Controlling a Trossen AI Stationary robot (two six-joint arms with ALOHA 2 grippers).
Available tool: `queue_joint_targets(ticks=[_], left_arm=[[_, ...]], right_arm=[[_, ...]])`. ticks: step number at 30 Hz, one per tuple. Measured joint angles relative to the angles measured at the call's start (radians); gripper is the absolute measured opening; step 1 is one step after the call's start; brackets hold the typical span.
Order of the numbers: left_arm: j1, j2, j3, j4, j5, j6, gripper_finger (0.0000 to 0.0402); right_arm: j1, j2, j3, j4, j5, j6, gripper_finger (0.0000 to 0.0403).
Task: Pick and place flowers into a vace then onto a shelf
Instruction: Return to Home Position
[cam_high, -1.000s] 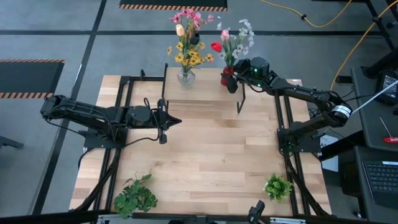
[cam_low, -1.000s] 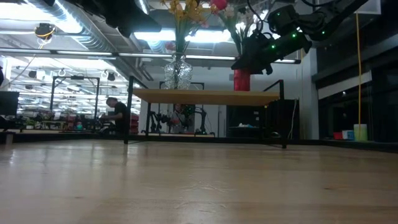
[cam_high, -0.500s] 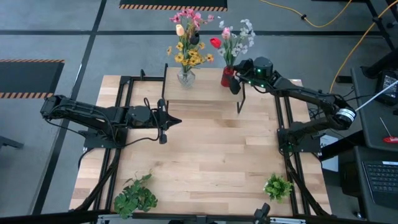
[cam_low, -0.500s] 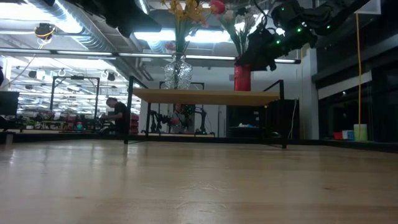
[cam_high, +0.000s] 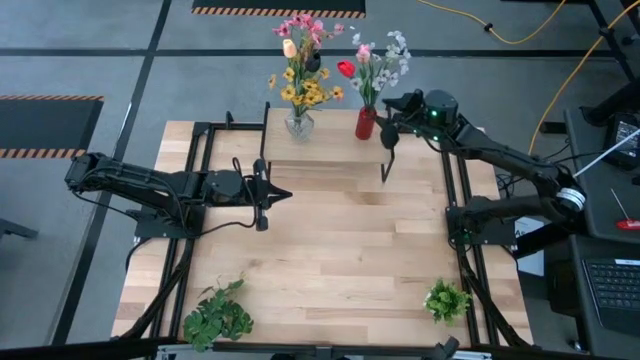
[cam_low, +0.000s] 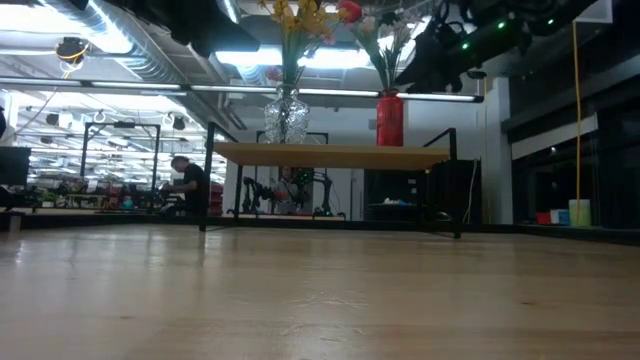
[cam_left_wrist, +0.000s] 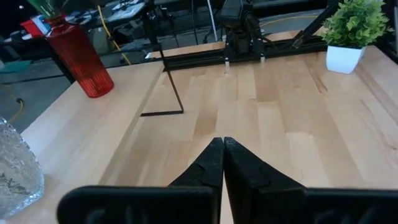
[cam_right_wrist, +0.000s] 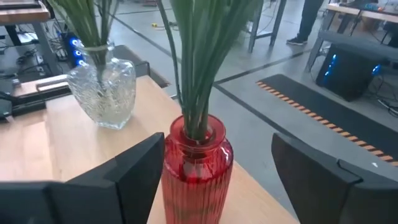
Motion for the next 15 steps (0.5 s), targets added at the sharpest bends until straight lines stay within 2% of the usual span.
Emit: queue_joint_targets(ticks=[5, 8, 11, 15], left_arm=[[0.000, 0.000, 0.000, 0.017, -0.031, 0.047, 0.0003], [0.001, -0.020, 0.000, 0.035, -0.068, 0.069, 0.0001], [0.012, -0.061, -0.001, 0.022, -0.060, 0.119, 0.0002], [0.047, -0.129, 0.000, -0.022, 0.000, 0.125, 0.0001]], right_arm=[[0.000, -0.084, 0.000, -0.097, 0.000, 0.000, 0.0293], [0.007, -0.137, 0.000, -0.189, 0.013, -0.020, 0.0265], [0.032, -0.184, 0.000, -0.271, 0.016, -0.023, 0.0205], [0.098, -0.241, -0.029, -0.331, 0.016, -0.013, 0.0093]])
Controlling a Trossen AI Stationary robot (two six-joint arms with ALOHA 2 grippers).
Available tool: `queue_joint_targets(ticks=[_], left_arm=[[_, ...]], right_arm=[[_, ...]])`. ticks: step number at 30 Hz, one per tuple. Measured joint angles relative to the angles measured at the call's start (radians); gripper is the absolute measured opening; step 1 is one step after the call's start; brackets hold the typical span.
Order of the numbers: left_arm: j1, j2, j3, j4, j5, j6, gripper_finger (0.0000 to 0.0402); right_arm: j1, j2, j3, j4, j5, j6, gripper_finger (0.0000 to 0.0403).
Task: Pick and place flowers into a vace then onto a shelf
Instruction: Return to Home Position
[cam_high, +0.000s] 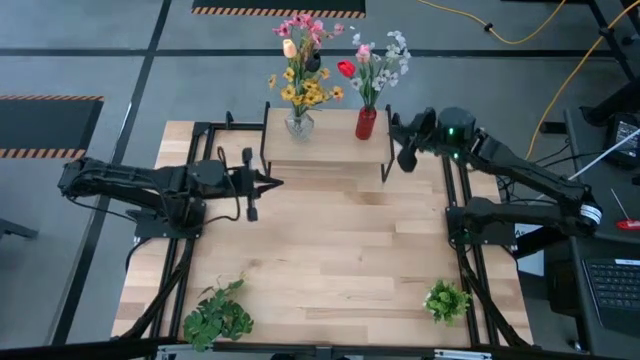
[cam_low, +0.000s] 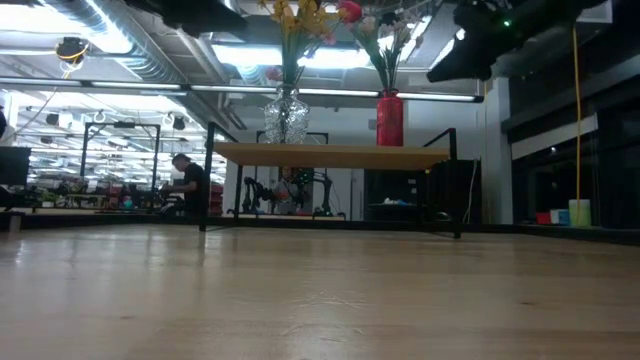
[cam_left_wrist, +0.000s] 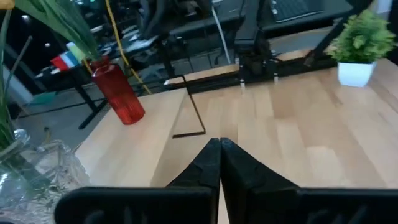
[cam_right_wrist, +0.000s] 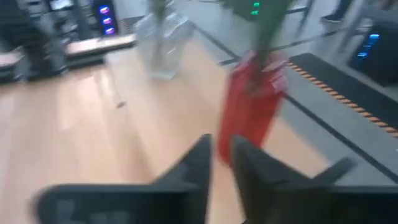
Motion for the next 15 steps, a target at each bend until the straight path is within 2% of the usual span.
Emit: queue_joint_targets(ticks=[2, 3, 7, 11, 15], left_arm=[[0.022, -0.027, 0.000, -0.034, 0.041, 0.008, 0.0001], [0.034, -0.038, -0.001, -0.052, 0.060, 0.008, 0.0002], [0.086, -0.087, -0.066, -0.014, 0.171, 0.037, 0.0001], [0.136, -0.140, -0.219, 0.177, 0.274, 0.021, 0.0002], [0.174, -0.200, -0.326, 0.262, 0.270, -0.023, 0.0001]], right_arm=[[0.041, -0.031, -0.066, 0.034, 0.000, 0.000, 0.0034], [0.060, -0.049, -0.110, 0.078, 0.000, -0.002, 0.0018], [0.117, -0.121, -0.261, 0.291, 0.000, 0.053, 0.0016], [0.178, -0.168, -0.347, 0.384, -0.051, 0.049, 0.0005], [0.261, -0.172, -0.396, 0.434, -0.102, 0.004, 0.0006]])
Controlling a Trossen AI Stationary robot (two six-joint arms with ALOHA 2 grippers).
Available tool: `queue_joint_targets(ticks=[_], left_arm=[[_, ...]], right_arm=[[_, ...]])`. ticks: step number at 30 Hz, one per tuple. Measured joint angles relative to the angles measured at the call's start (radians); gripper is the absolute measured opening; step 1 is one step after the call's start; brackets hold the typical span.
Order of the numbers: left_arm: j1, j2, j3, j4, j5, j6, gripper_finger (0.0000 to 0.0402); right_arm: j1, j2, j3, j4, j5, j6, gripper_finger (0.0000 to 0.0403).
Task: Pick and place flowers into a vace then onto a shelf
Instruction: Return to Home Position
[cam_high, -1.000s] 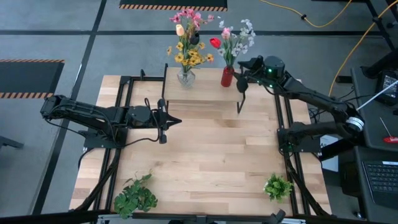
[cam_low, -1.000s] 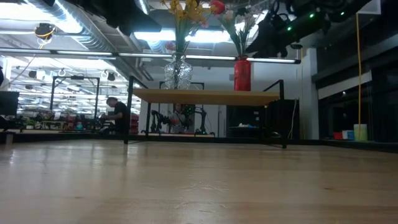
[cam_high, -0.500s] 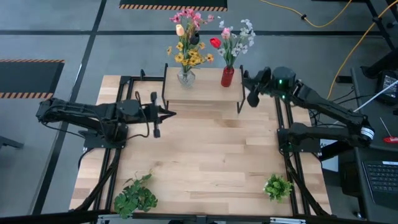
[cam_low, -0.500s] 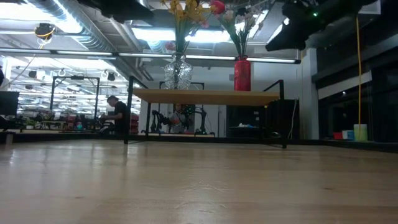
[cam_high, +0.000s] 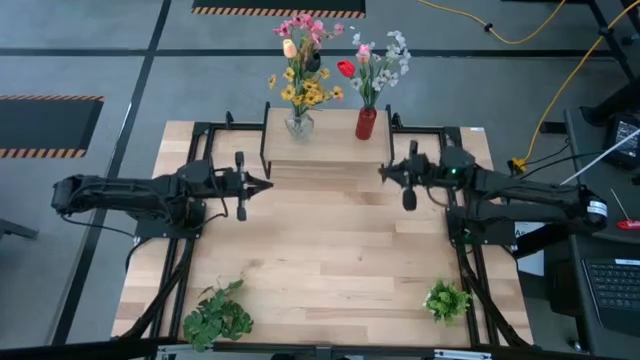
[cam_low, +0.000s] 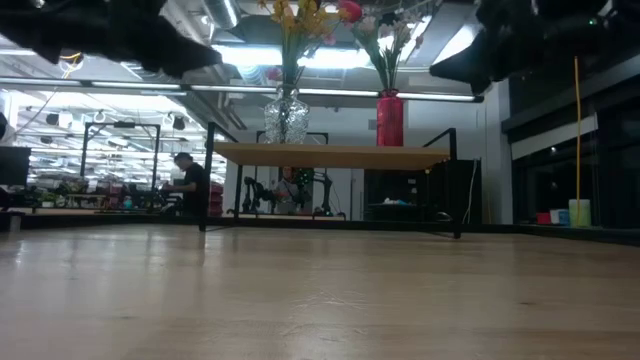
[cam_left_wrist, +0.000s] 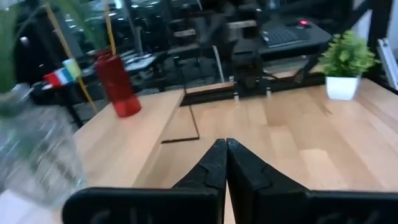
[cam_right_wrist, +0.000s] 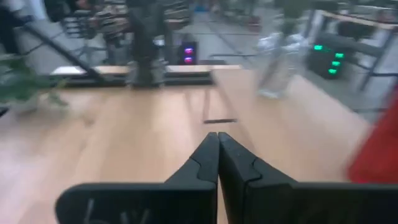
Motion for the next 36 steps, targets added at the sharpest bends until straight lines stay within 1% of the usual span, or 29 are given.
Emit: queue_joint_targets(ticks=[4, 9, 12, 16, 20, 23, 27, 31, 34, 36], left_arm=[[0.010, -0.093, -0.069, 0.043, 0.000, -0.009, 0.0002], [0.011, -0.232, -0.142, 0.057, -0.001, -0.005, 0.0001], [0.011, -0.300, -0.196, 0.070, -0.003, -0.004, 0.0002], [0.011, -0.374, -0.274, 0.145, -0.055, 0.024, 0.0001], [0.011, -0.444, -0.327, 0.155, -0.076, 0.023, 0.0002], [0.012, -0.484, -0.328, 0.099, -0.101, 0.007, 0.0002], [0.013, -0.527, -0.328, 0.087, -0.101, 0.028, 0.0001], [0.027, -0.568, -0.328, 0.030, -0.115, 0.032, 0.0002], [0.041, -0.595, -0.328, -0.006, -0.134, 0.027, 0.0001], [0.048, -0.610, -0.328, -0.010, -0.130, 0.029, 0.0002]], right_arm=[[0.068, 0.034, -0.035, 0.097, -0.002, -0.012, 0.0003], [0.094, 0.083, -0.072, 0.237, -0.002, -0.018, 0.0005], [0.090, 0.102, -0.079, 0.257, -0.002, -0.050, 0.0003], [0.076, 0.121, -0.080, 0.279, -0.003, -0.067, 0.0002], [0.069, 0.123, -0.080, 0.281, -0.007, -0.095, 0.0002], [0.056, 0.122, -0.082, 0.297, -0.023, -0.089, 0.0002], [0.057, 0.118, -0.162, 0.428, -0.086, -0.089, 0.0002], [0.043, 0.057, -0.246, 0.501, -0.084, -0.064, 0.0002], [0.028, -0.026, -0.294, 0.496, -0.087, -0.062, 0.0002], [0.015, -0.099, -0.313, 0.478, -0.086, -0.062, 0.0002]])
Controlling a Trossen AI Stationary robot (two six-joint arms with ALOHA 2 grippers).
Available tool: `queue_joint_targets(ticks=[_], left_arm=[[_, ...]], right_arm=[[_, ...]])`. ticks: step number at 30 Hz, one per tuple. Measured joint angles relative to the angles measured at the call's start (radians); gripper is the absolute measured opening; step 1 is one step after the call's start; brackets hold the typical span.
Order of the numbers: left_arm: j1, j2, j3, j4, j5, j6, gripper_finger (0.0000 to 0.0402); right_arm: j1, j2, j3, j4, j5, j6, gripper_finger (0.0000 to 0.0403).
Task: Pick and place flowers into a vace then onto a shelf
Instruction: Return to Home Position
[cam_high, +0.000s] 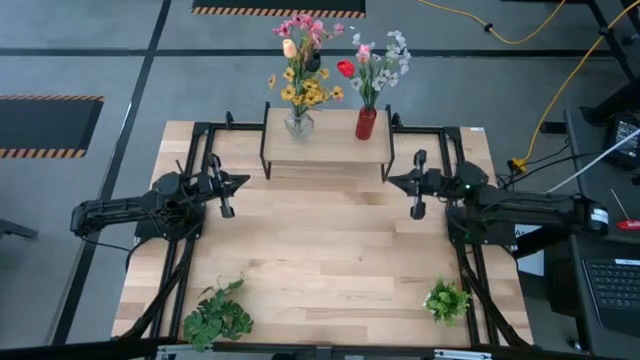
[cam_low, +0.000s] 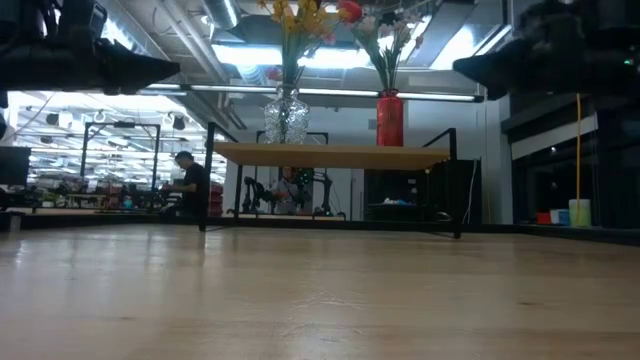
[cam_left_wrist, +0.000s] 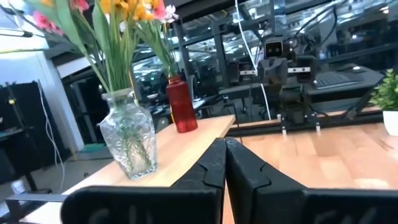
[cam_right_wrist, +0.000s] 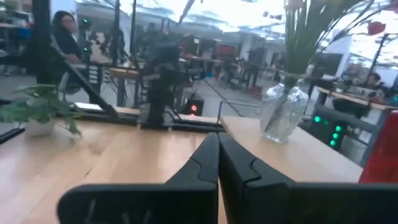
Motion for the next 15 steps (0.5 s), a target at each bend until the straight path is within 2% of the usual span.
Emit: queue_joint_targets(ticks=[5, 8, 11, 15], left_arm=[[0.001, -0.012, 0.000, -0.008, -0.003, 0.056, 0.0001], [0.001, -0.012, 0.000, 0.003, -0.014, 0.062, 0.0001], [0.002, -0.012, 0.000, 0.003, -0.069, 0.033, 0.0002], [0.002, -0.011, 0.000, -0.023, -0.057, -0.005, 0.0001]], right_arm=[[-0.025, -0.156, -0.090, -0.038, -0.085, 0.026, 0.0002], [-0.036, -0.236, -0.144, -0.045, -0.086, 0.035, 0.0002], [-0.042, -0.301, -0.139, -0.139, -0.087, 0.050, 0.0002], [-0.042, -0.346, -0.138, -0.204, -0.087, 0.075, 0.0002]])
